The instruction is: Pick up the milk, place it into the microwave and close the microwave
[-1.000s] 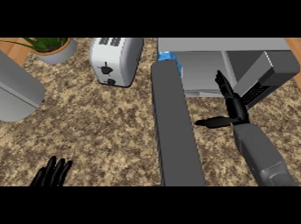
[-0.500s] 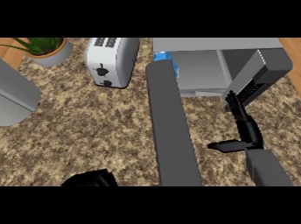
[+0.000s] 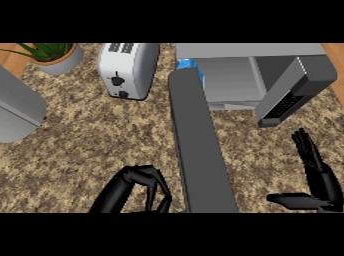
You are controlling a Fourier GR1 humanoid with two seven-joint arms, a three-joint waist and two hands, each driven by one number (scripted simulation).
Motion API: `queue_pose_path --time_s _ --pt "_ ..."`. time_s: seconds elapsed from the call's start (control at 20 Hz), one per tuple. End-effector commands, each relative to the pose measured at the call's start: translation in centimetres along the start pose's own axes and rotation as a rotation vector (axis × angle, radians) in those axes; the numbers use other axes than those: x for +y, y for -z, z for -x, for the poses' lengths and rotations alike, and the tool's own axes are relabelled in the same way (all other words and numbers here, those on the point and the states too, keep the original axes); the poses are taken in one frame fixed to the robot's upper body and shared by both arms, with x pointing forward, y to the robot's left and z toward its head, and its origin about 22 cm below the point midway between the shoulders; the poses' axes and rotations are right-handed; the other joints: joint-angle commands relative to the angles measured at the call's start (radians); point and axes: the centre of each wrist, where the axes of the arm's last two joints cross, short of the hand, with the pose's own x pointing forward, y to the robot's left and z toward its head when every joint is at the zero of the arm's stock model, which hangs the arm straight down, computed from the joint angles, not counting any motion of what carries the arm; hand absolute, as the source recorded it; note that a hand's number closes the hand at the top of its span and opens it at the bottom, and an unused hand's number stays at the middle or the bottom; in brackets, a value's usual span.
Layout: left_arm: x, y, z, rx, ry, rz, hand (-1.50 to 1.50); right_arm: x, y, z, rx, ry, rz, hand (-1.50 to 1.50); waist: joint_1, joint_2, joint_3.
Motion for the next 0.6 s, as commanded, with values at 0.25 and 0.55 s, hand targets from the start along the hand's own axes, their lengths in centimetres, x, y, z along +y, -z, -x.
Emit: queue_pose_path --time_s 0.25,0.55 --pt "-3.4 5.4 5.0 0.15 0.129 0.277 1.5 -3.0 -4.7 -3.7 -0.013 -0.059 0.049 -1.5 0.001 0.006 0.0" --pt "-6.8 8.0 6.7 0.119 0.096 0.362 1.5 -5.8 -3.4 -5.5 -0.09 -0.015 0.049 -1.5 -0.011 0.011 0.0"
